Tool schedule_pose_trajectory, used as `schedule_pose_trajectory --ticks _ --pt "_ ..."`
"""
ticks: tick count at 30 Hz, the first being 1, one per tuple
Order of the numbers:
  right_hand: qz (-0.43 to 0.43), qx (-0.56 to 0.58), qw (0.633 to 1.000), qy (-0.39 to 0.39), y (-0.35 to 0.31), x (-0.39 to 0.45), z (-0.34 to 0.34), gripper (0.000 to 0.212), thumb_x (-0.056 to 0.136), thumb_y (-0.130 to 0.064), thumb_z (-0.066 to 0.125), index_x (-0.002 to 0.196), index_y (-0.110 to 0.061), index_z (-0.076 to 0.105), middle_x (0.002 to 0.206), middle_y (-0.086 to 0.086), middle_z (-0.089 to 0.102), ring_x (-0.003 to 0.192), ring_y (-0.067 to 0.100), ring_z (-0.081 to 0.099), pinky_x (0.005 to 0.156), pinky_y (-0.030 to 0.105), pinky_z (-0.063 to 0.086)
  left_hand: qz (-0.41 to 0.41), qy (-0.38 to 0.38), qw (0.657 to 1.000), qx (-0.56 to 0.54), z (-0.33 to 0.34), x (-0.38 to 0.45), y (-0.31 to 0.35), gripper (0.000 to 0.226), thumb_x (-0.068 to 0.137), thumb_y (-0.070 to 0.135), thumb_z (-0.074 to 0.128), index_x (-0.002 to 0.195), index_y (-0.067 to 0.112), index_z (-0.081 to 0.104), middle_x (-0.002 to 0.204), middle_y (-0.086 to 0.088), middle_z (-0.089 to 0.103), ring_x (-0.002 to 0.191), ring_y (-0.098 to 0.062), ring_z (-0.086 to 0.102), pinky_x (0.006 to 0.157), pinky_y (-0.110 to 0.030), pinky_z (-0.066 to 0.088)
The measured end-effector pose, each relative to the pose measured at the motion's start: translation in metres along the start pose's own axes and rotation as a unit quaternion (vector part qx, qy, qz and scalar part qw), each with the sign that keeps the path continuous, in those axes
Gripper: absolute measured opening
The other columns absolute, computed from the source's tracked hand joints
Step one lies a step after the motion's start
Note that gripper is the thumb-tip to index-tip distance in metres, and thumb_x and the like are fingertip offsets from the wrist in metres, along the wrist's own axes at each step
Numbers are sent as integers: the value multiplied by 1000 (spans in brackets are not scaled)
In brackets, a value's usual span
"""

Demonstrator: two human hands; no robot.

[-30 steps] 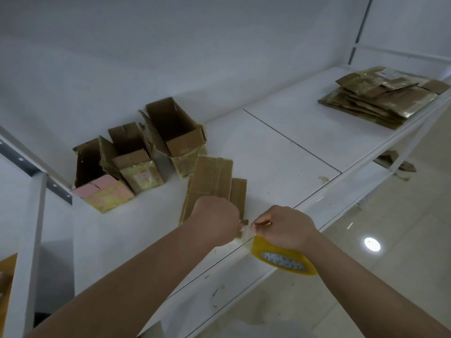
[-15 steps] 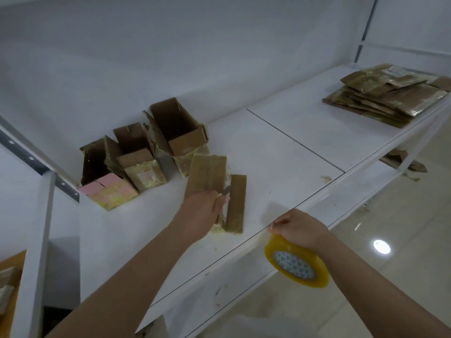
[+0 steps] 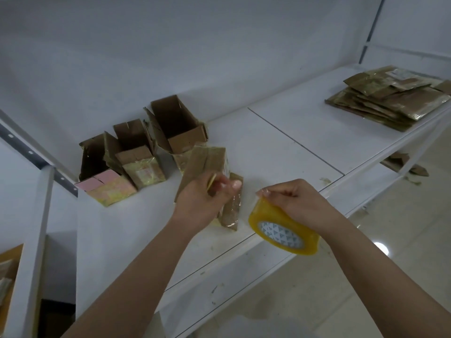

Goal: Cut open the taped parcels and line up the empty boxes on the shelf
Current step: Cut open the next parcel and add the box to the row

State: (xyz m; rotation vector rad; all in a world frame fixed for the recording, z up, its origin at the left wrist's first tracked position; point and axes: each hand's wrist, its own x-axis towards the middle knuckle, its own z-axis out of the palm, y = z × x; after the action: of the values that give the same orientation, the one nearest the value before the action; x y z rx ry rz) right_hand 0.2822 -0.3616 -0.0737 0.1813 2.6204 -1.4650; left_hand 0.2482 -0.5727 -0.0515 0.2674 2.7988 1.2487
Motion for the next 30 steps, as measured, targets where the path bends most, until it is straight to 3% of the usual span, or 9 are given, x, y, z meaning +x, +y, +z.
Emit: schedule_pose_trajectory --ticks 3,7,13,17,20,22,24,27,30 --pt "-26 -15 999 10 -7 0 1 20 89 -58 51 96 -57 70 93 -18 72 94 10 67 93 45 52 38 -40 998 -7 13 -4 15 53 64 80 65 93 35 63 88 21 66 83 9 60 69 -16 43" --pt "-36 -55 997 39 -9 -3 3 23 96 -53 47 100 -55 70 97 -19 72 96 8 65 91 39 52 30 5 1000 -1 33 -1 19 23 83 47 72 78 26 65 73 12 65 73 -7 63 68 -28 51" --pt "-90 -119 968 202 -11 1 12 49 92 -64 30 111 -41 69 86 -10 72 88 16 65 73 30 47 -70 43 968 -236 44 -10 40 22 86 31 73 78 11 66 63 7 60 55 -5 53 61 -26 45" --pt "-91 -123 954 258 -14 11 12 36 98 -56 39 113 -39 67 76 -8 68 80 16 63 67 28 39 -60 73 970 -226 46 -16 43 19 83 35 75 79 17 70 71 5 69 65 -8 62 71 -31 54" --pt "-76 -136 950 271 -13 17 13 32 100 -52 41 113 -37 66 62 -11 56 72 16 60 62 27 35 -49 47 977 -200 40 -20 38 3 84 31 75 84 29 73 75 9 70 72 -8 64 77 -32 55" --pt "-85 -167 942 280 -12 24 15 31 101 -49 41 113 -35 66 58 -14 49 71 19 61 57 26 33 -42 28 980 -191 31 -23 36 7 86 28 73 85 35 72 74 8 71 71 -8 65 77 -33 57" --pt "-74 -180 938 286 -9 32 11 31 101 -46 41 113 -31 66 66 -13 52 75 22 62 56 26 30 -45 63 970 -230 14 -26 31 8 88 27 72 86 35 71 72 7 73 70 -6 66 72 -29 57" --pt "-48 -196 932 301 3 46 4 33 101 -45 40 116 -27 64 78 -3 63 77 27 62 61 29 32 -69 169 952 -248 -22 -27 3 6 94 28 62 96 29 68 76 11 74 77 4 65 68 -6 46" --pt "-94 -270 901 328 22 59 12 32 101 -42 44 113 -21 66 71 9 69 61 34 63 54 27 31 -162 208 958 -115 -42 -25 -54 12 97 30 57 106 23 61 85 10 68 87 -9 63 71 -20 45"
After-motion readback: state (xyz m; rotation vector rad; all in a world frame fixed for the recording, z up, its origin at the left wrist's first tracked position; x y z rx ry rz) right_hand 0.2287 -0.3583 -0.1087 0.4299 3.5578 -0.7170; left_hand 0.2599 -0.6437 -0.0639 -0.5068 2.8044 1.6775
